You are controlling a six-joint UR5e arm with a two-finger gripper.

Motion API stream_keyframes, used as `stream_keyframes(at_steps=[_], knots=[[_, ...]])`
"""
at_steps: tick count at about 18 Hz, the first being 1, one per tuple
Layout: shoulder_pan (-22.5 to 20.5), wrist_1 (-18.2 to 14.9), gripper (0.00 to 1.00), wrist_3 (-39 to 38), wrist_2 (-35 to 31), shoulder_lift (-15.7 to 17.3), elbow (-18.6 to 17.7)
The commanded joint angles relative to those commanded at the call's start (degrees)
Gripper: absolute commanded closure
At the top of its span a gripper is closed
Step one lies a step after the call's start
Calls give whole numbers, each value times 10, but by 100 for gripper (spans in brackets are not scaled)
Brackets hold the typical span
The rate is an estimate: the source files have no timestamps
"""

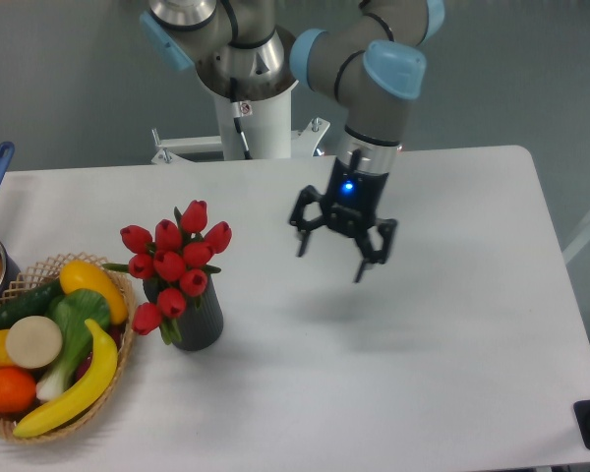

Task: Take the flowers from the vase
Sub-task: 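Move the open gripper toward the red tulips in the black vase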

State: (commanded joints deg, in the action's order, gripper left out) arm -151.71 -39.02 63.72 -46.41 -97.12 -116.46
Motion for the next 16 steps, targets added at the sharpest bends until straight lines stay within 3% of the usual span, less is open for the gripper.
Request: stream_keyframes(at_steps=[2,7,12,16], knots=[[5,0,0,2,17,5,-14],[6,0,0,11,137,12,-39],[35,0,0,10,152,22,-46],[58,1,0,10,153,8,-40]])
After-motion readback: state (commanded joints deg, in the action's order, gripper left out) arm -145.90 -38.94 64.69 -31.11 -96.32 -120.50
